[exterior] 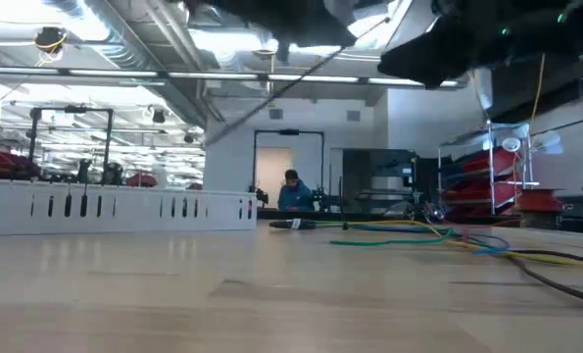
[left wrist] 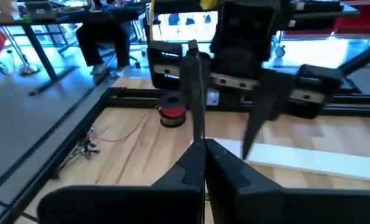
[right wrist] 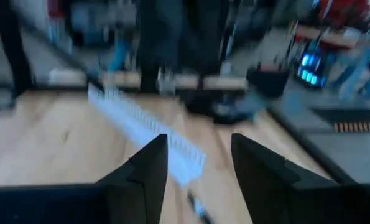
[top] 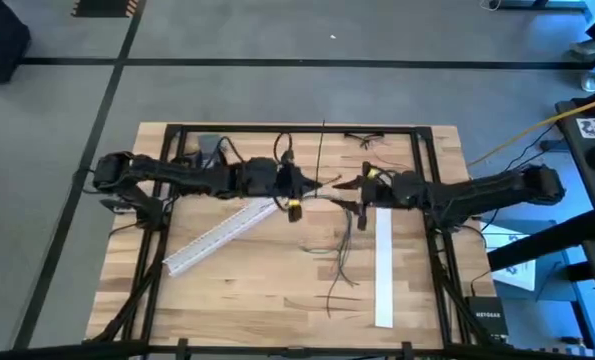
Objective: Ziptie cables
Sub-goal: Wrap the black zip tie on the colored cables
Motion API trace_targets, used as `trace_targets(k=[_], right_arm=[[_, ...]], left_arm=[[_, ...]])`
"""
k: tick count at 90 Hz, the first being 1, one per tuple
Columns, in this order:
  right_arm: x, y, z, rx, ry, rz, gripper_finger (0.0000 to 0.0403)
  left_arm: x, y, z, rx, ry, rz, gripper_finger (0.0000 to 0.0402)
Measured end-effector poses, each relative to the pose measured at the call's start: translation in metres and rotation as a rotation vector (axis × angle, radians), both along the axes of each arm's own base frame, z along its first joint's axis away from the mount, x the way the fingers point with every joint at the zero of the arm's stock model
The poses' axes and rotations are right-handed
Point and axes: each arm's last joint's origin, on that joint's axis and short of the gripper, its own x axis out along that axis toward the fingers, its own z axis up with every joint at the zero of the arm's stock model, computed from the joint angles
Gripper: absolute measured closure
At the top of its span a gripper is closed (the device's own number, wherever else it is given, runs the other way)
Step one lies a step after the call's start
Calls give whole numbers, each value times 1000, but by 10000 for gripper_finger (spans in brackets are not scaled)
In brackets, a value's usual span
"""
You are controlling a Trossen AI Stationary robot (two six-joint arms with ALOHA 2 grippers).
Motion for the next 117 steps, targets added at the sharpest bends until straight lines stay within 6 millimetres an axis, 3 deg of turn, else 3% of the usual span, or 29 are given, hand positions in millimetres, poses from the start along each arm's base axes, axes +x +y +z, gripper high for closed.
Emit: trace_targets(k=[12,25,91,108,117], right_arm=[[1,-11,-6,73,-150,27,233],[6,-12,-7,81,-180,85,233],[5,-12,7,51,-316,94,334],[5,-12,7,16,-313,61,391],[5,-13,7,-3,-310,36,396]], left_arm=[[11,7,-14,-40,-11,-44,401],[17,8,-24,-42,-11,-45,401],[18,10,-9,-25,-145,-20,401],[18,10,-10,-16,-141,-21,399],[18,10,-10,-7,-138,-22,397]])
